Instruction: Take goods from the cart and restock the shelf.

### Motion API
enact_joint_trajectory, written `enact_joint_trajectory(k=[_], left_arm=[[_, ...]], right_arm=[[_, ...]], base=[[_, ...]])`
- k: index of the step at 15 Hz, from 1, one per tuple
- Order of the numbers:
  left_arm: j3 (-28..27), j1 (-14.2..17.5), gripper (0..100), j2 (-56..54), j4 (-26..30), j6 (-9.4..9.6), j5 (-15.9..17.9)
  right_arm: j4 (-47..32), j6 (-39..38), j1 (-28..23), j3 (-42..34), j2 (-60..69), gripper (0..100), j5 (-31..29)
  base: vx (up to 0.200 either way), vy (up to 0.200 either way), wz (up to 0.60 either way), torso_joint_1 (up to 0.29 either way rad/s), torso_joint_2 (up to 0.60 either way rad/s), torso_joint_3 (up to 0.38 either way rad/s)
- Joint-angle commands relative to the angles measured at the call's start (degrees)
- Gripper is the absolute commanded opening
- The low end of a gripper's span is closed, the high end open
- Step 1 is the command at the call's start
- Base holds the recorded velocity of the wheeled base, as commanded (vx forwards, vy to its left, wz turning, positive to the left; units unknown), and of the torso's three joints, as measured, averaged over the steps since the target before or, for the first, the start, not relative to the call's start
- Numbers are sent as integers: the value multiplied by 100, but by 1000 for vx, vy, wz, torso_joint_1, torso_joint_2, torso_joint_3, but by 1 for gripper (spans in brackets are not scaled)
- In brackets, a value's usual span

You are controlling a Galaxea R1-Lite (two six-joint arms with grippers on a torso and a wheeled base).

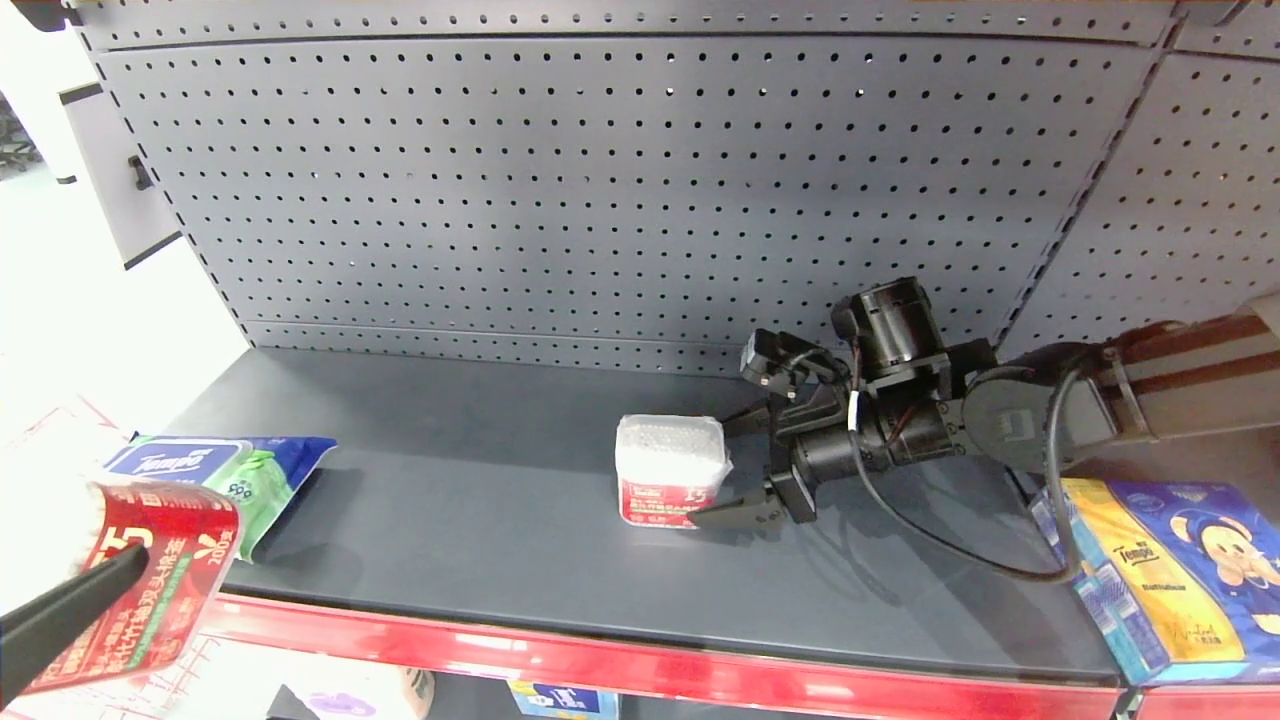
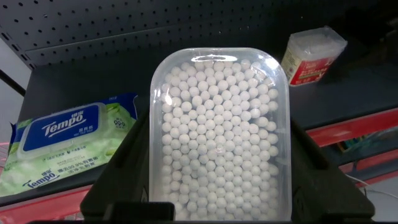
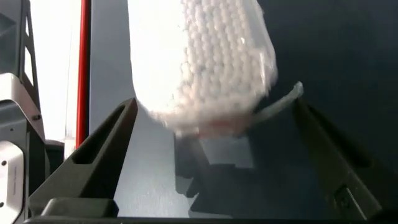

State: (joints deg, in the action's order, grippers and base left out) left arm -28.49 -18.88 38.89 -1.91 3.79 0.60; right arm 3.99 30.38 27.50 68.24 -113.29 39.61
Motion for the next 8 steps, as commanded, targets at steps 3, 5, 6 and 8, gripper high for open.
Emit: enact_joint_trajectory(k=[3,5,6,8], left_arm=[[-8,-1,0,-4,-2,-1,2],[-8,-1,0,-4,-2,-1,2],[1,-1,0,-4,-2,-1,2],[1,7,0,-4,-2,-1,2]], right_arm=[[-3,-14,150,268,-246,100,-6],[-3,-6,159,277,-273,100,-6],[6,-6,168,277,-299,100,-6],[23,-6,168,295,-343,100,-14]], base=[[0,0,0,0,0,0],[0,0,0,0,0,0],[0,0,0,0,0,0],[0,0,0,0,0,0]])
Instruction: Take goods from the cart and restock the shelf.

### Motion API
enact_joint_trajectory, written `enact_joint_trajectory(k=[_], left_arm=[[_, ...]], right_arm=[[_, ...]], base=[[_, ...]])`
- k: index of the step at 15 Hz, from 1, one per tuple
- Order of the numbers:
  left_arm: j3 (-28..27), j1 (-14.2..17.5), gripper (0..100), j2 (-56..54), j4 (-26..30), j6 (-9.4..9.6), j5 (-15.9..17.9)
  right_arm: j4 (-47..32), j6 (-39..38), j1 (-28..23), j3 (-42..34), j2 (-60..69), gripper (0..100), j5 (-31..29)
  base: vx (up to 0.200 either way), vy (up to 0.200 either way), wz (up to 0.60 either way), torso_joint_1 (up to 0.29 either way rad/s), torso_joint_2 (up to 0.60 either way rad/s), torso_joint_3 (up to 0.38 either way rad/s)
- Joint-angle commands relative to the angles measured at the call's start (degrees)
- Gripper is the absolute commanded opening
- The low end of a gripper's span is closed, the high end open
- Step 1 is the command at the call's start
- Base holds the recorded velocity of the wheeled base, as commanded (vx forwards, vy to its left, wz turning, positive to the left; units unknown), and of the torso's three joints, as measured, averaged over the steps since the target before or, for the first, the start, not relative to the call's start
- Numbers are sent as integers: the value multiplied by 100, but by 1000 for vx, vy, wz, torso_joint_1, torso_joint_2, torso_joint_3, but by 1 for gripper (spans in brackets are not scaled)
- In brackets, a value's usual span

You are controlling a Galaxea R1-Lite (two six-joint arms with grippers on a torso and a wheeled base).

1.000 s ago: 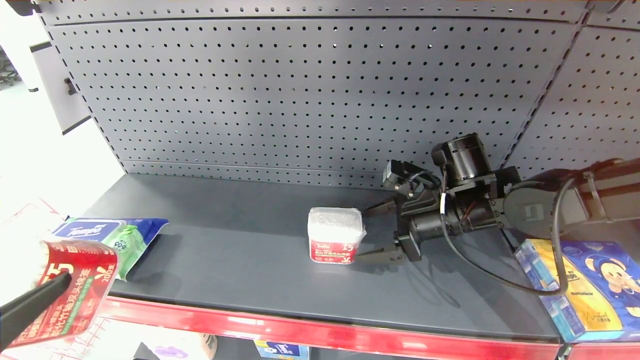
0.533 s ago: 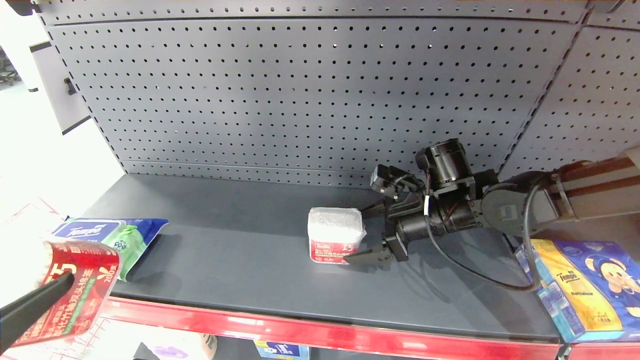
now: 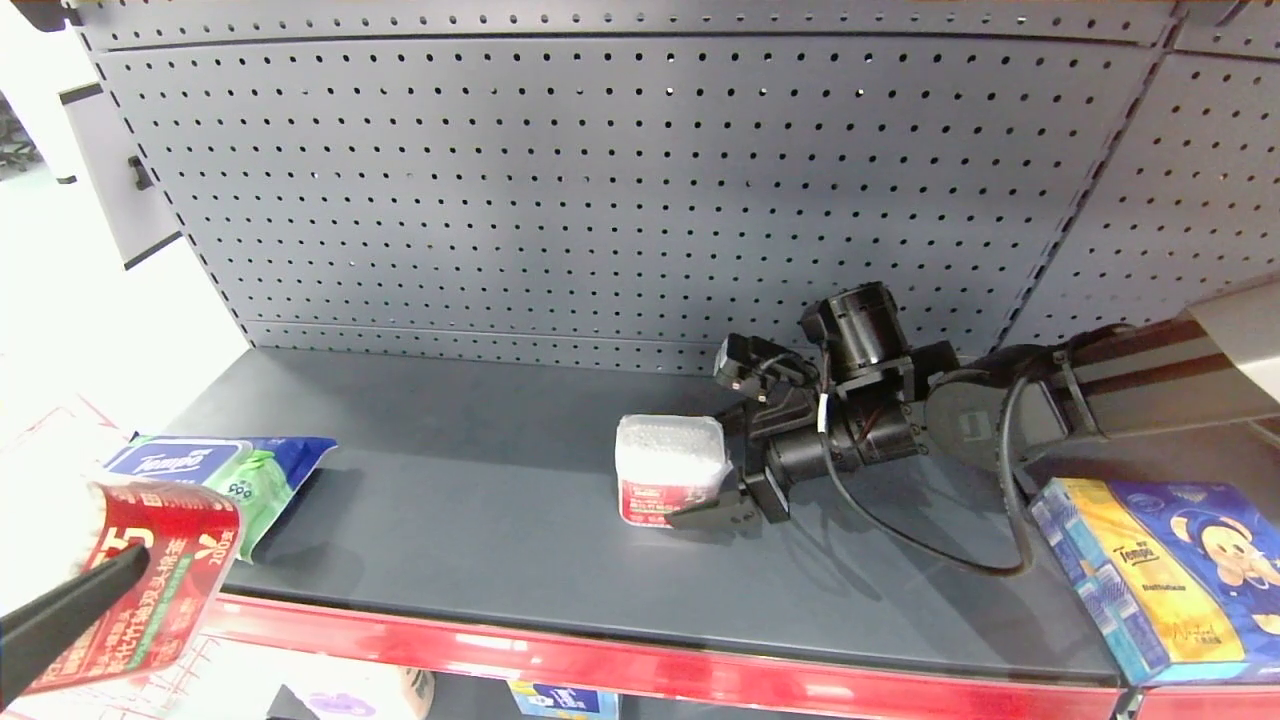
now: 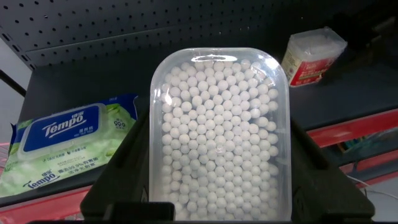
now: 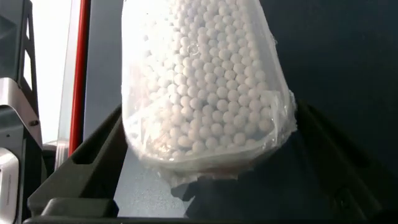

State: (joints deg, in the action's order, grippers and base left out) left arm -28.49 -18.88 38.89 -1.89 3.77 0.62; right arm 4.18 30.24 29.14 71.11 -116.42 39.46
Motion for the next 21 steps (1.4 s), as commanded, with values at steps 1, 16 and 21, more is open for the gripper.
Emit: enact_joint_trajectory(k=[1,16,21], left_arm=[[1,-1,0,-4,-4,1,-1],[28,7,0,5,-4,-8,-1],[10,7,0,14,-4,-8,-1]], right_arm=[[13,-1,4,8,-30,0,0],[21,438,136,-791,559,0,35],[21,535,163,-1336,946,0,27]], base=[[0,0,0,0,0,0],[0,0,0,0,0,0],[0,0,0,0,0,0]])
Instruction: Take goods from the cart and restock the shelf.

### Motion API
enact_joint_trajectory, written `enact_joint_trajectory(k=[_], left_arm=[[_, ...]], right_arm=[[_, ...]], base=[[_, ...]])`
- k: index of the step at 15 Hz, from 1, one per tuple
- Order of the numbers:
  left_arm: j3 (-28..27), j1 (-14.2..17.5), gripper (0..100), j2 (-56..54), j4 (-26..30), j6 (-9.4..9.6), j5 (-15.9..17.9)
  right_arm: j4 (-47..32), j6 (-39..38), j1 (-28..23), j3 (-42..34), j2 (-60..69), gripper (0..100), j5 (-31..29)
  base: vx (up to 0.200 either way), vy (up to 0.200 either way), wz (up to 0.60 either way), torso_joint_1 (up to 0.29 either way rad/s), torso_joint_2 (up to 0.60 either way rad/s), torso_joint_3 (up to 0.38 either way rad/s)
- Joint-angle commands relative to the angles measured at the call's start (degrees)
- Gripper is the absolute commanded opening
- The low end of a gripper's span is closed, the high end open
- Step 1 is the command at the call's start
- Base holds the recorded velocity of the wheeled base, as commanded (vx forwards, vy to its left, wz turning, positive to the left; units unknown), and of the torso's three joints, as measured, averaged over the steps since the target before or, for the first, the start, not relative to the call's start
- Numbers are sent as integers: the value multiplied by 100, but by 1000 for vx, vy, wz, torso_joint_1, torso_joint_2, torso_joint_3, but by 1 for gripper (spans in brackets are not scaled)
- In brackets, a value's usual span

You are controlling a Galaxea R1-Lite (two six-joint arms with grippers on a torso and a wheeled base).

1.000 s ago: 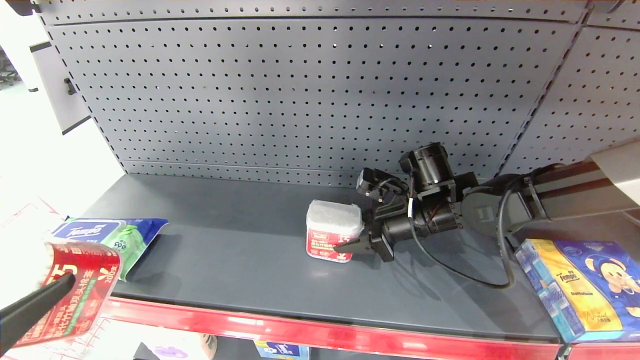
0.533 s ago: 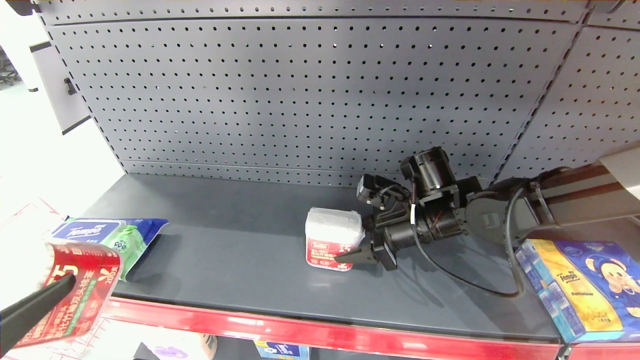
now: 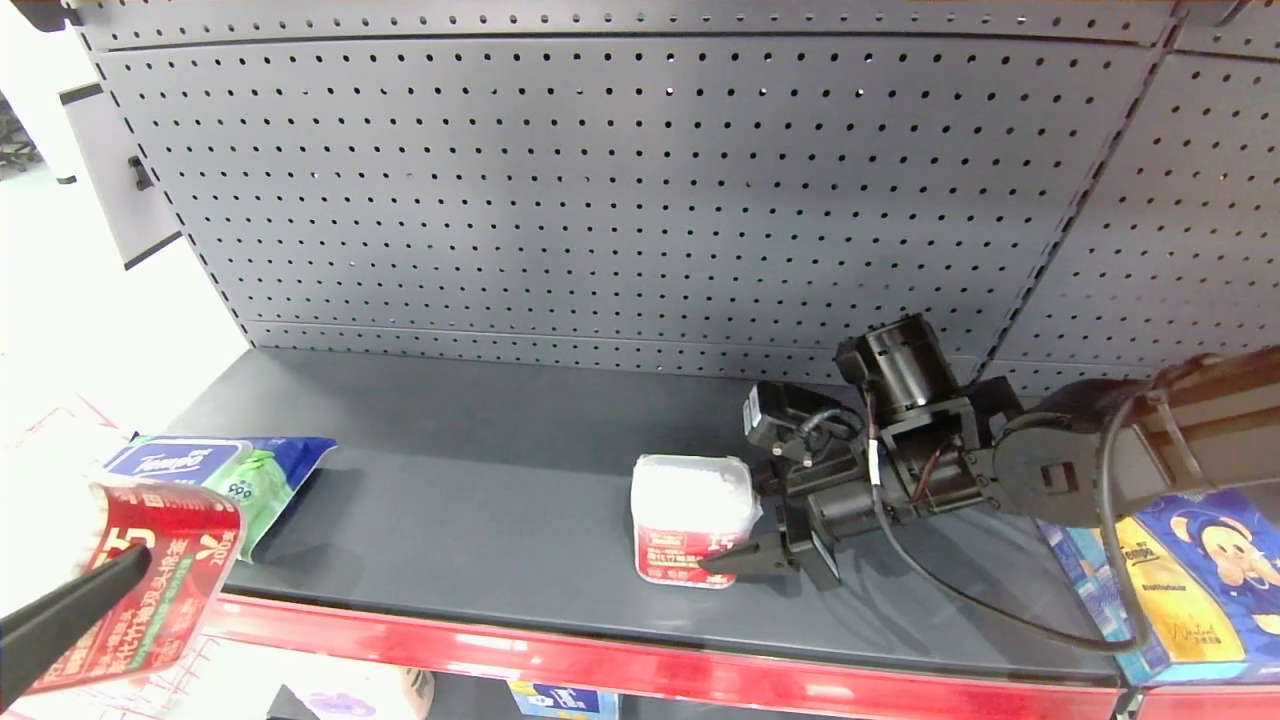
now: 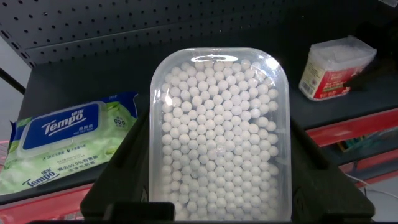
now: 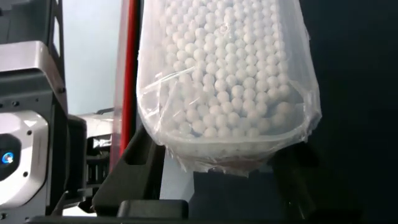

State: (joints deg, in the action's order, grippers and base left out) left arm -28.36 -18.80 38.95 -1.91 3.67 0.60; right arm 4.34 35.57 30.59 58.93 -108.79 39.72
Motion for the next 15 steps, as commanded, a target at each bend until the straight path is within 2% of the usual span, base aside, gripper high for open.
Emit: enact_joint_trajectory(k=[1,15], left_arm=[[-12,-1,0,7,-2,2,2],[-38,-1,0,43,-28,2,2]], right_arm=[[5,46,26,-180,200,0,-8],[14,196,325,-734,508,0,-342]], base=[[0,0,0,0,0,0],[0,0,0,0,0,0]])
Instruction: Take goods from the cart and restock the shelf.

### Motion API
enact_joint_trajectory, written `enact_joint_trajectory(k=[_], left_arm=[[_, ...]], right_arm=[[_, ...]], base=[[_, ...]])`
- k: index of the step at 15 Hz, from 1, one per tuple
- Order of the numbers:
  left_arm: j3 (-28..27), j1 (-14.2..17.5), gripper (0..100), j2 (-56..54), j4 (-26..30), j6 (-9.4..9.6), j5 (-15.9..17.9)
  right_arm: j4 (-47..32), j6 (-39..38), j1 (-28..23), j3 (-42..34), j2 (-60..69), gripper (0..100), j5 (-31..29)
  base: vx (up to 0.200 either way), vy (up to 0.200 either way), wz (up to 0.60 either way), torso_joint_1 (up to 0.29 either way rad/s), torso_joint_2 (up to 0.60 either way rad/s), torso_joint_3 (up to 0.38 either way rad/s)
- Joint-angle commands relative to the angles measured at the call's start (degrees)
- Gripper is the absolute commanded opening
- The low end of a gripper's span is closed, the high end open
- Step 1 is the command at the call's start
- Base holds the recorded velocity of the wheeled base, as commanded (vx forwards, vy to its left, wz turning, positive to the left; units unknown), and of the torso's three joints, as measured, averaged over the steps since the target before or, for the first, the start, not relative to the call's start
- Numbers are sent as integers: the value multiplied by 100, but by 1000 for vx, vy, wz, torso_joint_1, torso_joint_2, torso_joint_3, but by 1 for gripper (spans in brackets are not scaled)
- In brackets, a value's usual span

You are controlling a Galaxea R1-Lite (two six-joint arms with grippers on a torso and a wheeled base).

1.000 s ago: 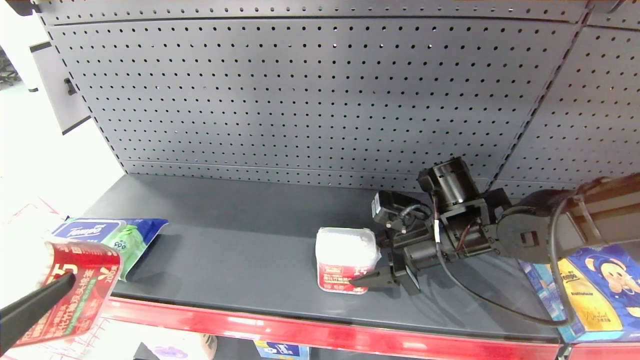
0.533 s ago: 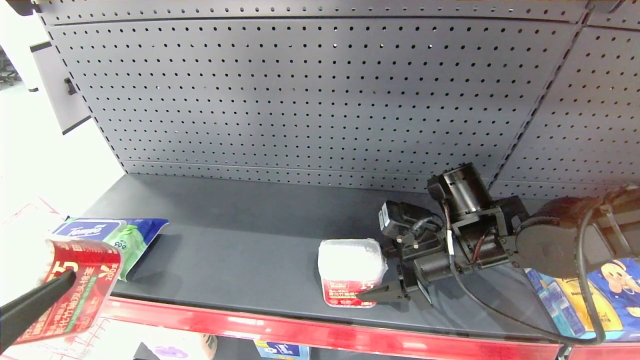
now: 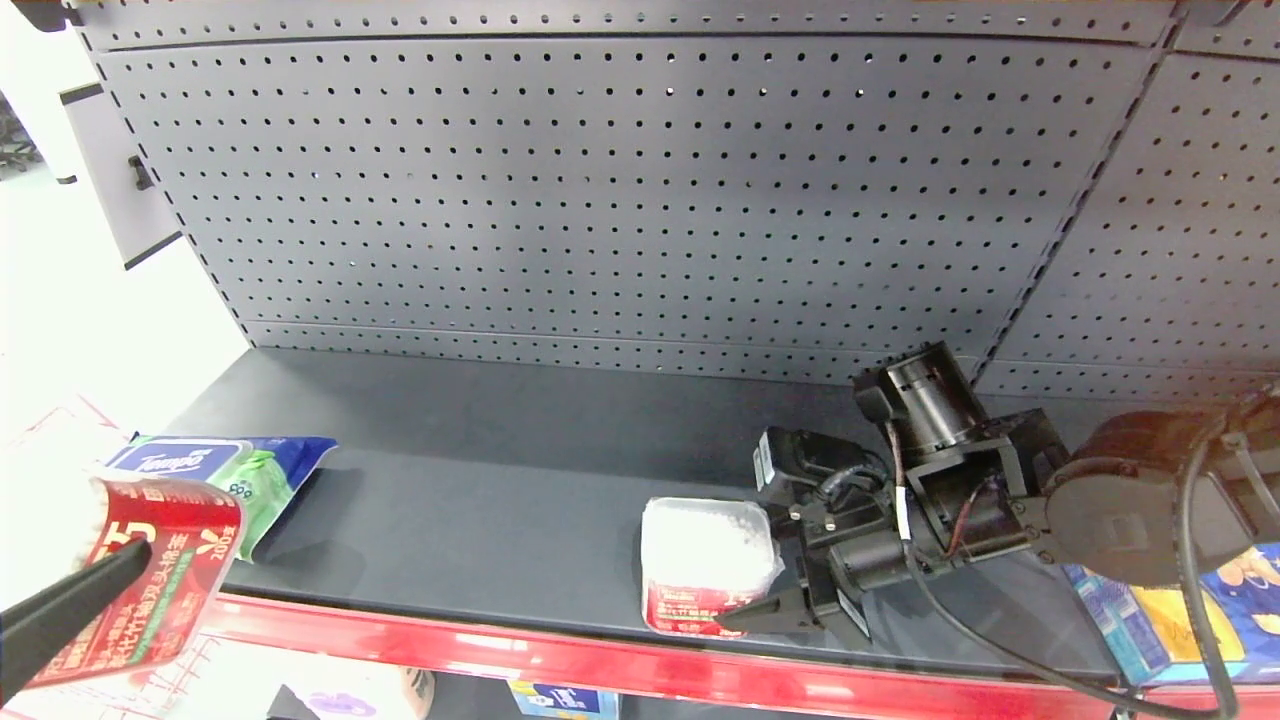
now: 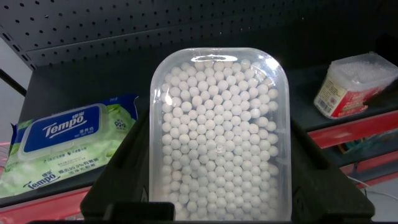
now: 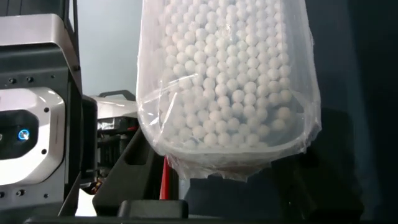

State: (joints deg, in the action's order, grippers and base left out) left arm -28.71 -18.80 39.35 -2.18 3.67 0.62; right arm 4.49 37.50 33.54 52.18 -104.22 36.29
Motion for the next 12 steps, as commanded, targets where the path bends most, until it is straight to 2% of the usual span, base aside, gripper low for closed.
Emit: enact_joint_trajectory(k=[1,12], left_arm=[[-3,-1,0,2,-2,2,-1],[-21,-1,0,11,-2,2,-1]], right_arm=[[-9,3,39,-58,59,0,1],[0,-6,109,-120,59,0,-87]], base=[[0,0,0,0,0,0],[0,0,0,0,0,0]])
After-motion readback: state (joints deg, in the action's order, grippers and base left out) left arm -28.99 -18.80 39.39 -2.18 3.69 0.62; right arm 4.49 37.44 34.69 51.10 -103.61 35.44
